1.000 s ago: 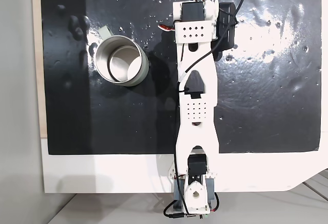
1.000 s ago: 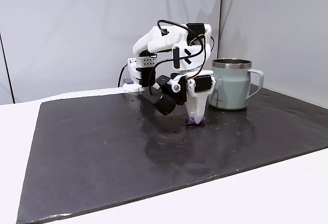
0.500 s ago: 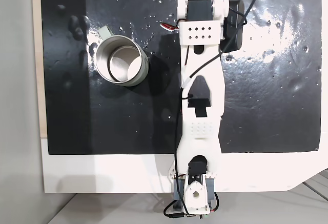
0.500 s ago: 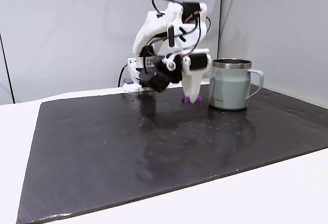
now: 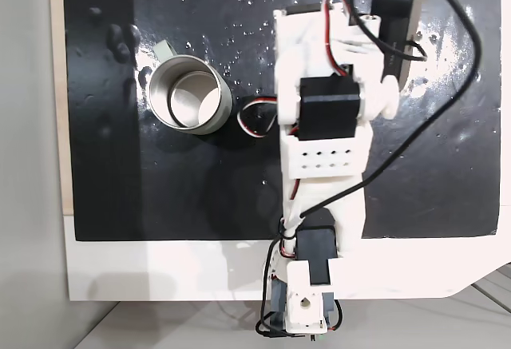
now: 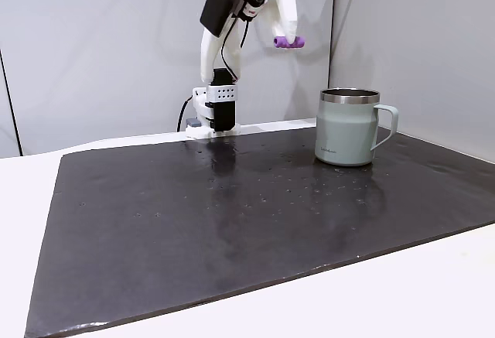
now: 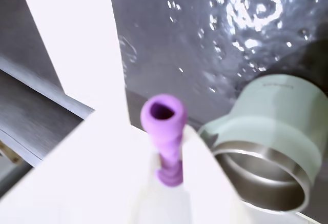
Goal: Grasp a pengrip and put it in the cup.
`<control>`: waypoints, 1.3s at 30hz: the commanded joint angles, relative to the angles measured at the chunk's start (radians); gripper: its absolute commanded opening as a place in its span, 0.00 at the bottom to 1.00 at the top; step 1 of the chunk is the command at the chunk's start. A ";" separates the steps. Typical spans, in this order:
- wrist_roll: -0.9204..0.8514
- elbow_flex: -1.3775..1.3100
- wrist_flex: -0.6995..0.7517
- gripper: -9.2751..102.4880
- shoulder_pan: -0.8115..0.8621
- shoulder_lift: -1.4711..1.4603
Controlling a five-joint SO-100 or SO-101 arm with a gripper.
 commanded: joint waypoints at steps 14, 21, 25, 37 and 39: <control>-0.083 0.032 0.009 0.08 -0.414 0.011; -0.135 0.117 0.009 0.08 -0.462 0.011; -0.146 0.143 0.009 0.10 -0.463 0.009; -0.164 0.225 0.009 0.40 -0.497 0.083; -0.164 0.225 0.009 0.40 -0.497 0.091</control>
